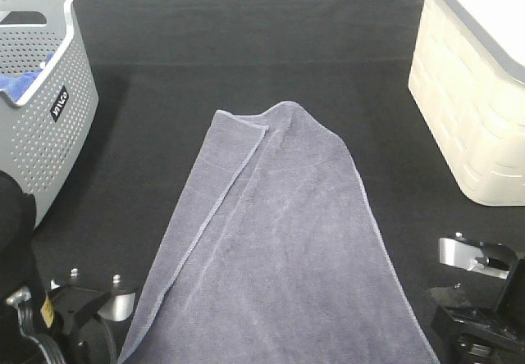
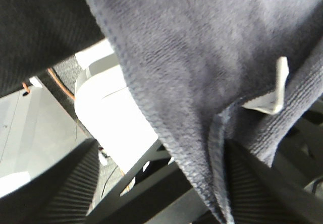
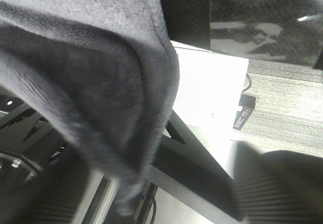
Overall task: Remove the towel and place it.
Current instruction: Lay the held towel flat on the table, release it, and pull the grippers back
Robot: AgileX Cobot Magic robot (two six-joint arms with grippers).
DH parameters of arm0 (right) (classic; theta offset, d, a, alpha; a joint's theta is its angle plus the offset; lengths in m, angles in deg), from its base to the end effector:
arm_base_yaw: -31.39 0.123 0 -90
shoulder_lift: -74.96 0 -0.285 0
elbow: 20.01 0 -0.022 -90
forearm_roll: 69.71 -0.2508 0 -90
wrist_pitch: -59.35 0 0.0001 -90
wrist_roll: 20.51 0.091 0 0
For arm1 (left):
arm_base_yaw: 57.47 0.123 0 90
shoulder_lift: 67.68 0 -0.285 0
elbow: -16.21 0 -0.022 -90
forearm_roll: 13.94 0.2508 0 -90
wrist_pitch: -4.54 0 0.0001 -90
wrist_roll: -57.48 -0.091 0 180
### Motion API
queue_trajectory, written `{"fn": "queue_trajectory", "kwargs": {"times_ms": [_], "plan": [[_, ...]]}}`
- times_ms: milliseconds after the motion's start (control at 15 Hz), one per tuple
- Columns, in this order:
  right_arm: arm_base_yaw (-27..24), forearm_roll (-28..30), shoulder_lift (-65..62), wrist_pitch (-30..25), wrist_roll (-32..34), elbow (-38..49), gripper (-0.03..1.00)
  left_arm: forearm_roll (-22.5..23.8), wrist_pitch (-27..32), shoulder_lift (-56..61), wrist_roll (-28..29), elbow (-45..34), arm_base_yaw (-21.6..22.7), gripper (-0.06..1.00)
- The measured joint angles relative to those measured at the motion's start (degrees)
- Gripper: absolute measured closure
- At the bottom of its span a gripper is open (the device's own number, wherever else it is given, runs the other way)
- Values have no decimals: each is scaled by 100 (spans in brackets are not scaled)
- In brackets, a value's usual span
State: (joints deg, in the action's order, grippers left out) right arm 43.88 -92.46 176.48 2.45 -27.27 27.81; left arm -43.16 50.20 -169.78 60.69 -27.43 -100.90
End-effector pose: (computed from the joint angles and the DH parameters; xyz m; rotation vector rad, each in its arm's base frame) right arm 0.1581 0.0652 0.1192 0.0530 -2.6566 -0.3445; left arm 0.1291 -0.1660 0.1223 -0.4290 -2.7849 0.3177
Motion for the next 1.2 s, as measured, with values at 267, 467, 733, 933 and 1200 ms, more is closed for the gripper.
{"fn": "queue_trajectory", "kwargs": {"times_ms": [267, 467, 733, 933, 1200], "plan": [[-6, -29, -6, -321, 0, 0, 11, -29, 344, 0, 0, 23, 0, 27], [-6, -92, -338, -476, 0, 6, 11, -63, 653, 138, 0, 292, 0, 27], [-6, -103, -1106, -607, 0, 11, 11, -149, 573, 418, 0, 510, 0, 27], [-6, -52, -1249, -487, -6, -109, 13, -126, 258, 418, 0, 636, 0, 27], [-6, -40, -1272, -453, -17, -1146, 30, 252, -458, 424, 0, 1490, 0, 32]]}}
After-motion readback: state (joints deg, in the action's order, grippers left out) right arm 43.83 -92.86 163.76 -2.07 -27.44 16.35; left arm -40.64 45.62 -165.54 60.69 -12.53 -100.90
